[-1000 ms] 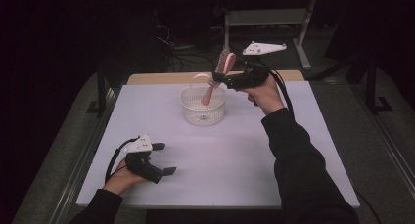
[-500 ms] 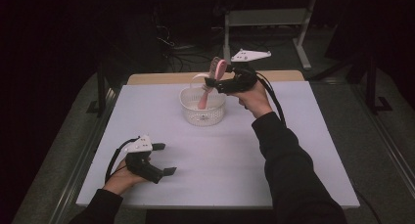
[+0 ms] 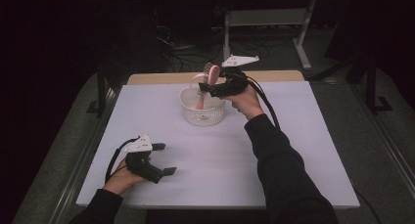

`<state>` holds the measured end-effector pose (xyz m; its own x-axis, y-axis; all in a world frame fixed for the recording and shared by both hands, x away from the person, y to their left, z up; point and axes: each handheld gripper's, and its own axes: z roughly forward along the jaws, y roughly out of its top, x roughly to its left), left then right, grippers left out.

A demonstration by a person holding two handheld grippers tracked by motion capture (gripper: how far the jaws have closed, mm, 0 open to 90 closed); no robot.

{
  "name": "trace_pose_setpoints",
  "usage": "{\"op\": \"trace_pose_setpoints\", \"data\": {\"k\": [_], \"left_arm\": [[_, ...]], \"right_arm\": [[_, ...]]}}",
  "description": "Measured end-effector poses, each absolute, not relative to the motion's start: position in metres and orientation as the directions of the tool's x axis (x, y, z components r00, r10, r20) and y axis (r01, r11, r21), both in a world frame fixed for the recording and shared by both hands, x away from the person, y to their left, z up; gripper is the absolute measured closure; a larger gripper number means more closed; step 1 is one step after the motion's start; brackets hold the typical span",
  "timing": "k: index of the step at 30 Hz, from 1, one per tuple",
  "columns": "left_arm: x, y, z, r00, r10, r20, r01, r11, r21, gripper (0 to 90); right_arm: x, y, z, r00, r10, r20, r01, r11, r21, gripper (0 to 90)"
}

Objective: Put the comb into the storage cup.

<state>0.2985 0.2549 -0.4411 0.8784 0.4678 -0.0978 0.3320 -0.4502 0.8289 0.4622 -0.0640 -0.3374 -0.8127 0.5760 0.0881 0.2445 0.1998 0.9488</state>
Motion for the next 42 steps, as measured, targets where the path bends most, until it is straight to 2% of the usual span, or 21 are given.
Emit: {"op": "trace_pose_setpoints", "data": {"k": [20, 42], "left_arm": [[0.298, 0.255, -0.440, 0.879, 0.466, -0.103, 0.333, -0.445, 0.831, 0.3], [0.298, 0.253, -0.442, 0.883, 0.457, -0.107, 0.336, -0.454, 0.825, 0.4]], "right_arm": [[0.470, -0.052, -0.354, -0.818, 0.567, 0.095, 0.261, 0.218, 0.940, 18.6], [0.466, -0.073, -0.361, -0.823, 0.559, 0.101, 0.271, 0.230, 0.935, 18.6]]}}
